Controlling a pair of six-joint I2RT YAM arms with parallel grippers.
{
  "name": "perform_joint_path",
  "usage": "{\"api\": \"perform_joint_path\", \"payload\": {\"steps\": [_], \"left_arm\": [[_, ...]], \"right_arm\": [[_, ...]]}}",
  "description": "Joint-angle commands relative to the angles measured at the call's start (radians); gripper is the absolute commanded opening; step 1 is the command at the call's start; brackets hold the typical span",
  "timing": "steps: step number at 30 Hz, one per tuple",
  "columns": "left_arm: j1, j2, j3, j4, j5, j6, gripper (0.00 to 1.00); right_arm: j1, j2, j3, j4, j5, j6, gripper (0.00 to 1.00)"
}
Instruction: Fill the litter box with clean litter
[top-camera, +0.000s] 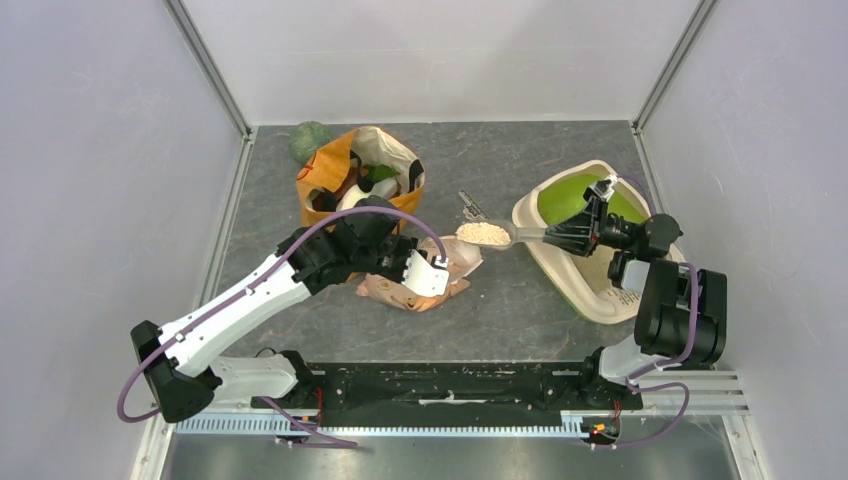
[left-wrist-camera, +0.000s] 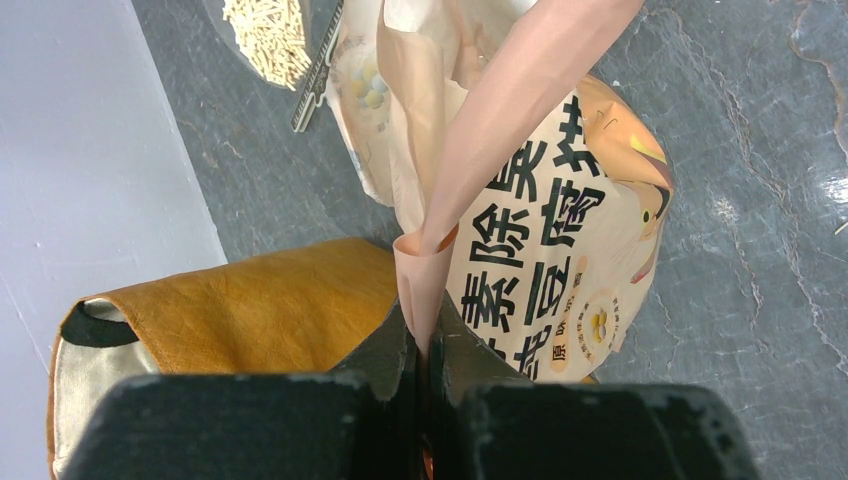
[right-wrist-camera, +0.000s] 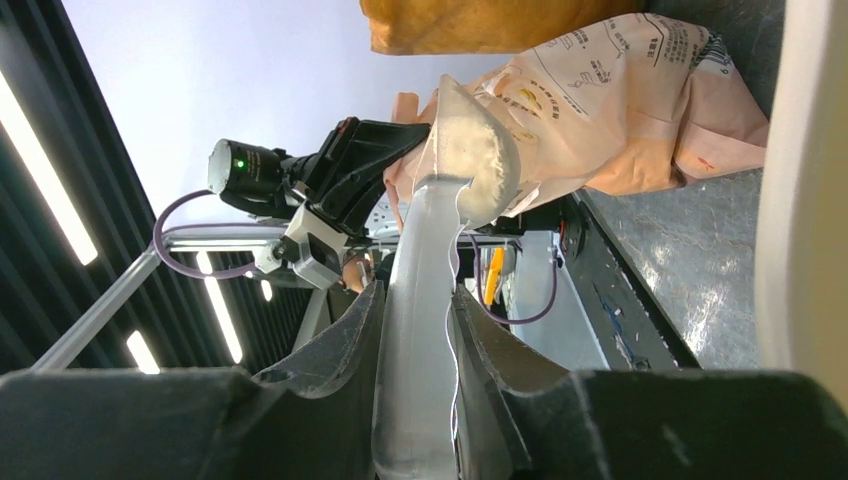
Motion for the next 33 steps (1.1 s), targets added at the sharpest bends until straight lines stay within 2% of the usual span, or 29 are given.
{"api": "perform_joint_path", "payload": {"steps": [1, 10, 33], "left_arm": [[-0.010, 0.000, 0.047, 0.043, 0.039, 0.000, 0.02], [-0.010, 0.007, 0.051, 0.044, 0.041, 0.008, 0.02], [-0.010, 0.006, 0.046, 0.045, 0.045, 0.024, 0.02]], "right_arm": [[-0.030, -0.019, 0.042, 0.086, -0.027, 0.026, 0.00], [-0.114, -0.013, 0.100, 0.086, -0.044, 0.072, 0.00], [-0.469, 0.044, 0.224, 0.089, -0.047, 0.172, 0.00]]}}
